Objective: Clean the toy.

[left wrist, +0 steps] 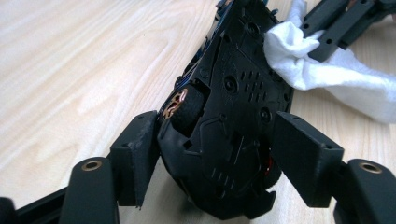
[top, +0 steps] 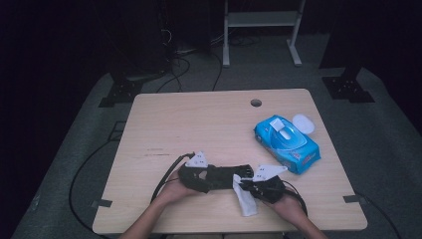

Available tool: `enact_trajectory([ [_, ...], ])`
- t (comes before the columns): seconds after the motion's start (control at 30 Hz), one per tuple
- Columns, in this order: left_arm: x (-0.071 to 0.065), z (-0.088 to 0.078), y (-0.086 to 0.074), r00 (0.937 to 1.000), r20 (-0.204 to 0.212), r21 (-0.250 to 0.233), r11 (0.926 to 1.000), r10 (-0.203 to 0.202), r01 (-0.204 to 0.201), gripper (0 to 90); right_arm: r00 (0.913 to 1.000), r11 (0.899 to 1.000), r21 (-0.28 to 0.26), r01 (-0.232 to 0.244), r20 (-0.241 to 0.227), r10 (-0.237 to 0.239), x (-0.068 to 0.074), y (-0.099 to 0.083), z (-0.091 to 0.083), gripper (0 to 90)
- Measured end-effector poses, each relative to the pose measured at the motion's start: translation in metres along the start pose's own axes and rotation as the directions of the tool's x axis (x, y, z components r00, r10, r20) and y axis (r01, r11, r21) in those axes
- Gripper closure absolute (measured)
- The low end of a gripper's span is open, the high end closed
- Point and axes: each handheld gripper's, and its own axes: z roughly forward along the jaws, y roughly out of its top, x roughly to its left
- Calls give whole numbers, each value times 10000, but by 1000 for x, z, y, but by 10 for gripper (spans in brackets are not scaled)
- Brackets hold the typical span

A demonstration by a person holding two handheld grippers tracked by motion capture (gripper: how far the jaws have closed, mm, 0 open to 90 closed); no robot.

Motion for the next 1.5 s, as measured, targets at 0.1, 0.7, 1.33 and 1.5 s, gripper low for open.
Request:
enact_trajectory([
  [0.1, -3, -6, 0, 9999, -88, -437, 9990, 117, -121, 427, 9999, 9999, 140, -76, 91, 75, -1, -2, -1, 851],
  [0.7, -15, 2, -1, 9946, 222, -270, 9946, 1011, -1004, 522, 9997, 9974, 683, -208, 97, 202, -3, -9, 1, 850],
  [1.33, -20, 0, -3, 9894, -216, -661, 9873, 1435, -1446, 658, 9978, 9979, -488, -416, -538, 390, 11, 64, 24, 847],
  [1.5, -17, -5, -8, 9928, -464, -744, 9907, 1104, -1136, 667, 9994, 9984, -447, -338, 61, 341, 4, 63, 22, 847],
])
